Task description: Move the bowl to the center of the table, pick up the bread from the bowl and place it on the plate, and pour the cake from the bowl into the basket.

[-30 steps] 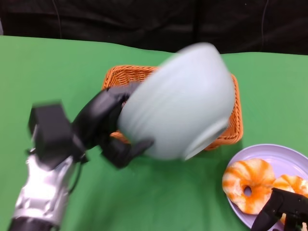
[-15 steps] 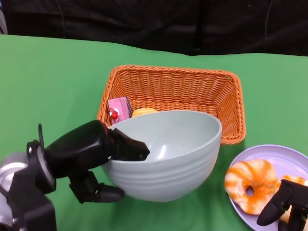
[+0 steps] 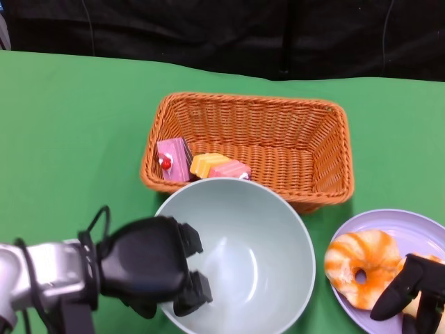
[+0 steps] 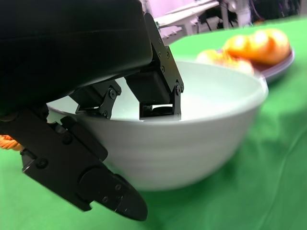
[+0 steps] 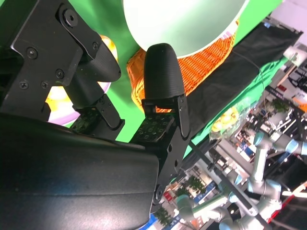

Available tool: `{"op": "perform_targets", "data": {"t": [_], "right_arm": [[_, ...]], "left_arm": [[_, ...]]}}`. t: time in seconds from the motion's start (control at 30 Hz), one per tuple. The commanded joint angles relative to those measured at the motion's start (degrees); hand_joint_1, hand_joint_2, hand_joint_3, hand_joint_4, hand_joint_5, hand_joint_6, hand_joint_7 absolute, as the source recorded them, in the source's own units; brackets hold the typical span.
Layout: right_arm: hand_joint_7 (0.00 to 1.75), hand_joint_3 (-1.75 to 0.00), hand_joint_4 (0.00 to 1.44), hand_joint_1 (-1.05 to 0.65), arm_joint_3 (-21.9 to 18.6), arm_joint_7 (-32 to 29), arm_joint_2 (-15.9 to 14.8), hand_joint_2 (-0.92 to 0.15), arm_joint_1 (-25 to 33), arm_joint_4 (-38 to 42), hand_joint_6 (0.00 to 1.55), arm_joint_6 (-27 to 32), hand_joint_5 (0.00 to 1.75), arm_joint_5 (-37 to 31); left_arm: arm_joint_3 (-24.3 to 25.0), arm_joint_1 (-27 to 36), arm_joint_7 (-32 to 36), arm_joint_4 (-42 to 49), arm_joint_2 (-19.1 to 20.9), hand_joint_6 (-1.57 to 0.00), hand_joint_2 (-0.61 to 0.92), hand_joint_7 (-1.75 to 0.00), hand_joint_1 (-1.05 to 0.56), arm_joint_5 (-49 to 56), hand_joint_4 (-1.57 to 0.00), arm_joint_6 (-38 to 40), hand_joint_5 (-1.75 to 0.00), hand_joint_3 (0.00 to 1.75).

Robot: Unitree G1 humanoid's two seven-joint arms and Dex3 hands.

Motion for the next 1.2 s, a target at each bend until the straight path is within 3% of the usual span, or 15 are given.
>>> {"op": "perform_targets", "data": {"t": [0.03, 0.07, 0.1, 0.17, 0.27, 0.37, 0.5, 0.63, 0.73, 0.87, 1.0, 1.03, 1.1, 1.13, 1.2], "right_arm": [[1.40, -1.75, 1.02, 0.11, 2.25, 0.44, 0.25, -0.09, -0.36, -4.18, 0.91, -3.85, 1.74, 1.27], [1.41, -1.75, 1.02, 0.11, 2.37, 0.49, 0.25, -0.10, -0.44, -4.25, 0.91, -3.82, 1.74, 1.39], [1.41, -1.75, 1.02, 0.11, 2.62, 0.74, 0.26, -0.10, -0.96, -4.48, 0.91, -3.66, 1.74, 1.63], [1.41, -1.75, 1.02, 0.11, 3.24, 1.20, 0.37, -0.09, -1.87, -4.83, 0.91, -3.24, 1.74, 1.99], [1.41, -1.75, 1.01, 0.11, 4.33, 1.62, 0.67, -0.09, -3.06, -5.00, 0.91, -2.41, 1.74, 1.80], [1.41, -1.75, 1.02, 0.13, 5.05, 1.46, 1.02, -0.10, -4.01, -4.73, 0.91, -2.07, 1.72, 1.84], [1.41, -1.75, 1.04, 0.11, 5.37, 1.49, 1.27, -0.11, -4.82, -4.41, 0.91, -1.62, 1.72, 2.21], [1.41, -1.75, 1.02, 0.10, 5.79, 1.84, 1.30, -0.12, -5.43, -4.04, 0.90, -0.88, 1.74, 3.40], [1.43, -1.75, 1.00, 0.09, 6.06, 2.41, 1.08, -0.12, -6.46, -3.23, 0.89, -0.23, 1.75, 4.97], [1.43, -1.74, 0.99, 0.07, 6.44, 3.34, 0.72, -0.12, -7.47, -1.98, 0.87, -0.27, 1.75, 6.38], [1.38, -1.68, 0.96, 0.05, 7.12, 4.14, 0.66, -0.17, -8.34, -0.47, 0.86, -0.56, 1.75, 7.53], [1.36, -1.64, 0.95, 0.04, 7.29, 4.16, 0.75, -0.19, -8.48, -0.14, 0.86, -0.55, 1.75, 7.58], [1.34, -1.62, 0.94, 0.03, 7.65, 3.95, 0.99, -0.20, -8.81, 0.72, 0.87, -0.81, 1.74, 7.88], [1.33, -1.59, 0.93, 0.02, 7.88, 3.77, 1.21, -0.23, -9.05, 1.36, 0.86, -1.01, 1.73, 8.26], [1.32, -1.54, 0.91, -0.01, 8.45, 3.49, 1.83, -0.26, -9.25, 2.15, 0.84, -0.79, 1.73, 8.61]], "left_arm": [[-6.93, 0.20, 3.44, -0.30, 2.90, -1.15, 0.83, -0.42, -0.42, 3.43, -0.94, 9.19, -1.64, 0.00], [-8.60, 0.00, 4.12, -0.24, 3.48, -1.18, 0.82, -0.33, -0.42, 3.12, -0.94, 10.83, -1.63, 0.00], [-9.16, 1.04, -0.99, -1.94, 3.43, -1.19, 0.82, -0.30, -0.42, 0.95, -0.94, 12.97, -1.62, 0.00], [-9.91, 2.81, -11.48, -5.21, 3.68, -1.01, 0.89, -0.09, -0.43, -4.51, -0.90, 16.17, -0.74, 0.02], [-9.80, 3.93, -29.44, -10.28, 5.31, -0.63, 0.92, -0.01, -0.45, -18.23, -0.64, 18.42, -0.24, 0.14], [-9.15, 4.58, -42.61, -14.22, 6.99, -0.48, 0.92, 0.00, -0.51, -33.39, -0.50, 21.42, -0.11, 0.17], [-7.73, 5.74, -58.69, -22.88, 10.30, -0.42, 0.92, 0.00, -0.65, -54.95, -0.43, 30.54, -0.07, 0.21], [-5.82, 5.56, -70.39, -30.31, 14.17, -0.43, 0.92, -0.01, -0.71, -72.08, -0.45, 40.59, -0.08, 0.25], [-2.10, 5.39, -78.27, -34.20, 16.05, -0.54, 0.92, -0.06, -0.69, -89.93, -0.58, 51.63, -0.15, 0.23], [3.63, 6.46, -81.27, -36.84, 15.98, -0.67, 0.92, -0.12, -0.68, -106.19, -0.75, 62.60, -0.26, 0.20], [10.54, 11.45, -73.75, -40.10, 10.88, -0.83, 0.92, -0.18, -0.60, -115.60, -0.88, 67.81, -0.43, 0.20], [11.81, 13.28, -70.26, -41.32, 8.72, -0.86, 0.92, -0.25, -0.50, -116.75, -0.80, 69.02, -0.71, 0.26], [13.12, 16.63, -62.69, -43.64, 4.28, -0.82, 0.92, -0.40, -0.43, -115.66, -0.68, 69.87, -1.00, 0.31], [13.30, 18.42, -57.76, -44.97, 1.71, -0.73, 0.89, -0.73, -0.31, -113.44, -0.66, 70.02, -1.21, 0.42], [13.43, 21.73, -48.88, -47.47, -2.94, -0.64, 0.67, -1.10, -0.20, -108.99, -0.68, 70.20, -1.36, 0.84]]}}
